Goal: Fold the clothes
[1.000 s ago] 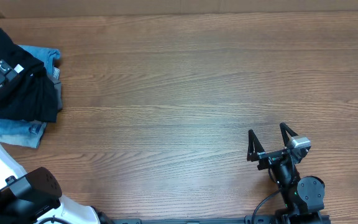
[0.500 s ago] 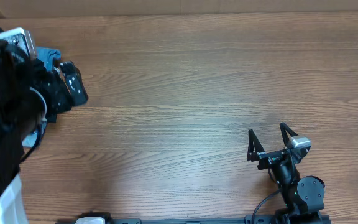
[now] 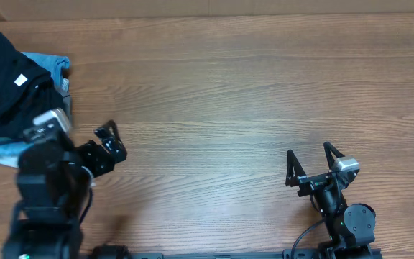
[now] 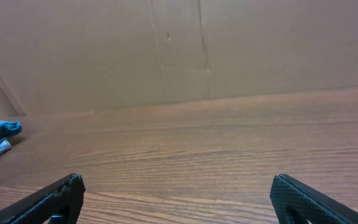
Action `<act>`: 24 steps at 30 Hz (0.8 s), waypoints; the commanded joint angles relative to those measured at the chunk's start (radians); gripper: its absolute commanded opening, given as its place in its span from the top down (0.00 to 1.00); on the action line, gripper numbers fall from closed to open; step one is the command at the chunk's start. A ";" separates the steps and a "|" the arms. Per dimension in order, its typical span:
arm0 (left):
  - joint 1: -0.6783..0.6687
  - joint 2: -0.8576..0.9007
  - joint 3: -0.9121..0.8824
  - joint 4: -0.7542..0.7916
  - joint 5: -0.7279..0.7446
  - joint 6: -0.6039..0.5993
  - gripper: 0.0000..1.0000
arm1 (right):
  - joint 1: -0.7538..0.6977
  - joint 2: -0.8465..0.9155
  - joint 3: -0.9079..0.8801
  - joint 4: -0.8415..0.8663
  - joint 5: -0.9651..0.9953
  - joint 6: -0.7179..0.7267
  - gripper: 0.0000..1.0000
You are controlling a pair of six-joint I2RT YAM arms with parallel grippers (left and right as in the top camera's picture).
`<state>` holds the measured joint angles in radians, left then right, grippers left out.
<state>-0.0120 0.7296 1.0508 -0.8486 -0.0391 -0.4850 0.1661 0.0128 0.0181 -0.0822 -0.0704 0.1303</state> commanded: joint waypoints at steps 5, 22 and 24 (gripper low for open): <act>-0.003 -0.166 -0.516 0.619 -0.021 -0.038 0.00 | 0.002 -0.010 -0.010 0.004 0.010 0.001 0.00; 0.000 -0.403 -0.970 0.868 -0.084 -0.032 0.00 | 0.002 -0.010 -0.010 0.004 0.010 0.001 0.00; 0.000 -0.418 -0.985 0.868 -0.084 -0.032 0.00 | 0.002 -0.010 -0.010 0.004 0.010 0.001 0.00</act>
<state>-0.0116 0.3370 0.0906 0.0154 -0.0998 -0.5179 0.1661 0.0128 0.0181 -0.0826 -0.0704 0.1307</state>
